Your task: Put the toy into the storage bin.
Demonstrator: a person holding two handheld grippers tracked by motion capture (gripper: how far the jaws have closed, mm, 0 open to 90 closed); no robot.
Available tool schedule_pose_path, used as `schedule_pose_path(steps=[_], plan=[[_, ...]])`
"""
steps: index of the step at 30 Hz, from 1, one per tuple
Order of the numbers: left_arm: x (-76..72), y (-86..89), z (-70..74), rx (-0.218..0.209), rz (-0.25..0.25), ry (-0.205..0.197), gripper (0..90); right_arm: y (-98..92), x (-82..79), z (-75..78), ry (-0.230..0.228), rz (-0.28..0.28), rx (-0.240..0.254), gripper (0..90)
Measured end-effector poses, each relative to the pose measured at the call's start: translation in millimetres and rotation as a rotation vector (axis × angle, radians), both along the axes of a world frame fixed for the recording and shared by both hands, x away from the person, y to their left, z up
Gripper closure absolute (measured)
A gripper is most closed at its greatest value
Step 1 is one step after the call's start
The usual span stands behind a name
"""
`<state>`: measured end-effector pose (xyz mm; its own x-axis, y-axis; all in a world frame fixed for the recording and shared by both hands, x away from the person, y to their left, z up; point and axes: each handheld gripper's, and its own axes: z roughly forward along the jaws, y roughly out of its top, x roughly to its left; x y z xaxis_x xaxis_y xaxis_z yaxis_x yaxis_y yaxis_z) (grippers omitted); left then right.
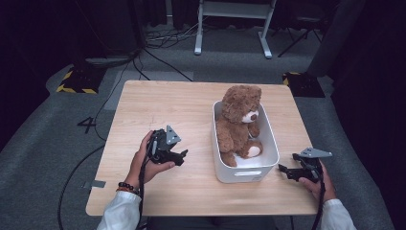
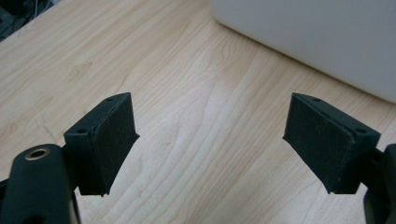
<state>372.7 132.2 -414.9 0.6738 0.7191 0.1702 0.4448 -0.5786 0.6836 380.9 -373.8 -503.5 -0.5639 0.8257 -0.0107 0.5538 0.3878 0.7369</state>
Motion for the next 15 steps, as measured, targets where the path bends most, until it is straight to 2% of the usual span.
schedule_pose_path(steps=[7, 15], plan=[[-3.0, 7.1, -11.4, 0.005, 0.015, 0.025, 16.6, 0.0, 0.0, 0.0, 0.000, 0.000, 0.000, 14.9], [-6.2, 12.9, -26.8, 0.049, 0.014, 0.052, 16.6, 0.0, 0.0, 0.0, 0.000, 0.000, 0.000, 14.9]])
